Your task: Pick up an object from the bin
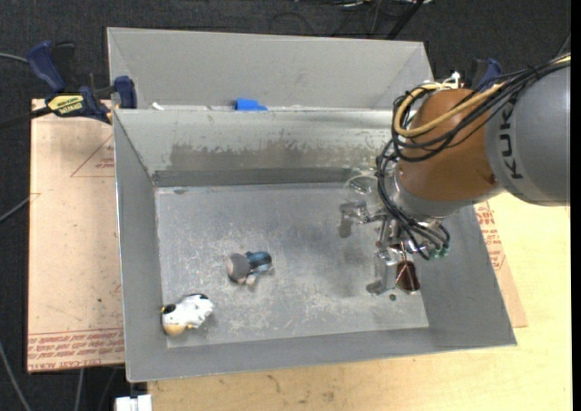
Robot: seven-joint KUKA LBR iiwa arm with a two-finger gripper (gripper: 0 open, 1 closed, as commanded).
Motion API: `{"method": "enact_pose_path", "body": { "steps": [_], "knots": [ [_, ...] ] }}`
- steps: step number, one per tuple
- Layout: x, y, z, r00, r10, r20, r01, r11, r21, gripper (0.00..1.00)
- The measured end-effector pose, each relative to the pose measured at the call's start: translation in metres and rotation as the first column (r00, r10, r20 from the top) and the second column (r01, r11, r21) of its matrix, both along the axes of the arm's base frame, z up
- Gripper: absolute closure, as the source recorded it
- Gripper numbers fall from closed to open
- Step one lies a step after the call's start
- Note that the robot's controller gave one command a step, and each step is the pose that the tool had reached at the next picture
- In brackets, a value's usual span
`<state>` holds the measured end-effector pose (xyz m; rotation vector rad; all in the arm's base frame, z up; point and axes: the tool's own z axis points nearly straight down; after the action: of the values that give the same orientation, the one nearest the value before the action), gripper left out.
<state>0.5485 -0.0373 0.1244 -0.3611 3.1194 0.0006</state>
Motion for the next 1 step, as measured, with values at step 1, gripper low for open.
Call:
{"method": "enact_pose_path", "body": {
  "steps": [1],
  "knots": [
    [0.0533, 0.0435, -0.0339, 0.997, 0.070, 0.012, -0.070, 0.998, -0.002, 0.00]
  ]
}}
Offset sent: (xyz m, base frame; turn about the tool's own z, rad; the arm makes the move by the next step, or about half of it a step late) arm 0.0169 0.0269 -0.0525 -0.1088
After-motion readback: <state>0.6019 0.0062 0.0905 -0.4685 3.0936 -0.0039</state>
